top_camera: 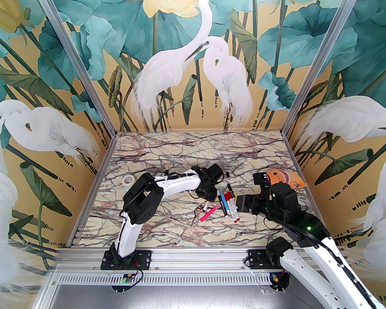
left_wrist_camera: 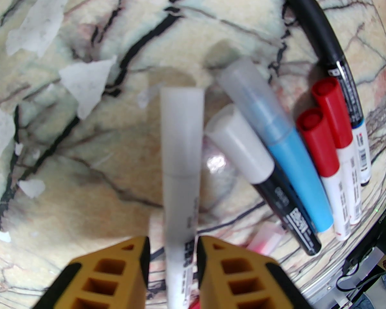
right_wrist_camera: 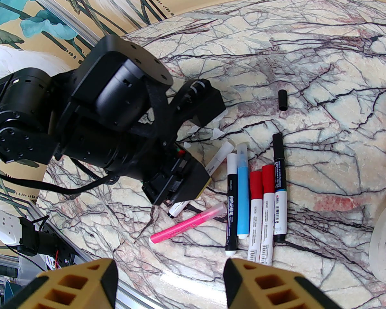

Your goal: Open the pen caps

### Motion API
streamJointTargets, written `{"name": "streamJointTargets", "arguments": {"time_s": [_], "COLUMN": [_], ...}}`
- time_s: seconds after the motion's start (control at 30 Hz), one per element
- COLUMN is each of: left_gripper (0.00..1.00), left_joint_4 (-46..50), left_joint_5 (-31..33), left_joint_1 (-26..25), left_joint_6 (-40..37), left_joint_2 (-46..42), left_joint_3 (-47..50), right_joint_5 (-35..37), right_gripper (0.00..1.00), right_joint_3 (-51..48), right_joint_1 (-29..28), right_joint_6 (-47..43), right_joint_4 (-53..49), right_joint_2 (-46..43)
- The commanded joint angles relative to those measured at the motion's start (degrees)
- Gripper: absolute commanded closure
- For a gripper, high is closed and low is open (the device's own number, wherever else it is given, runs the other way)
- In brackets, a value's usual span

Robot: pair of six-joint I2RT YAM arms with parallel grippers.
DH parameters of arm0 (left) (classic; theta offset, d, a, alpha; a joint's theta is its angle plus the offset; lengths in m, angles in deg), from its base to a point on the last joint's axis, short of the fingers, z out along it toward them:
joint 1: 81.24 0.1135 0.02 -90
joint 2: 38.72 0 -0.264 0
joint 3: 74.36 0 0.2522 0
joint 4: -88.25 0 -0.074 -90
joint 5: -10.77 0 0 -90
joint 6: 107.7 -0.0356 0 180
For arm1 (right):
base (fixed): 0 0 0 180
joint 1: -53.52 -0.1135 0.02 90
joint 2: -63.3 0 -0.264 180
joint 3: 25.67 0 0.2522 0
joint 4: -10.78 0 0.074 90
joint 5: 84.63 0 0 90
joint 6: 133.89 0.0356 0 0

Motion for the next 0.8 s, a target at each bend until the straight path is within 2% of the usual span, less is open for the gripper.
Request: {"name": "streamJointTargets", "arguments": {"time_s": [0.0, 0.37, 0.63, 0.77], "left_gripper": [0.7, 0.76, 0.8, 0.8], "left_joint_4": [1.8, 4.8, 4.1, 2.4], "left_joint_5": [1.3, 8.8, 8.3, 5.2], "left_joint_1": [-0.6, -1.9, -1.8, -0.6], "left_joint_6": [0.0, 0.0, -0.7, -1.4], "left_joint_2": [1.6, 4.1, -1.7, -7.4], "left_joint_3": [-1.4, -2.5, -0.8, 2.3], "right_joint_5": [-0.8, -0.7, -0.7, -1.5], "right_gripper": [0.38, 0.39, 0.41, 0.43], "right_joint_3": [0.0, -0.1, -1.4, -2.0], "right_joint_1": [-0.4, -0.4, -0.3, -0.4], "right_joint_6": [-0.3, -0.1, 2.2, 5.0], "right_joint_4": [0.5, 0.5, 3.0, 6.0], "right_joint_2": [-0.1, -0.2, 0.9, 1.6]}}
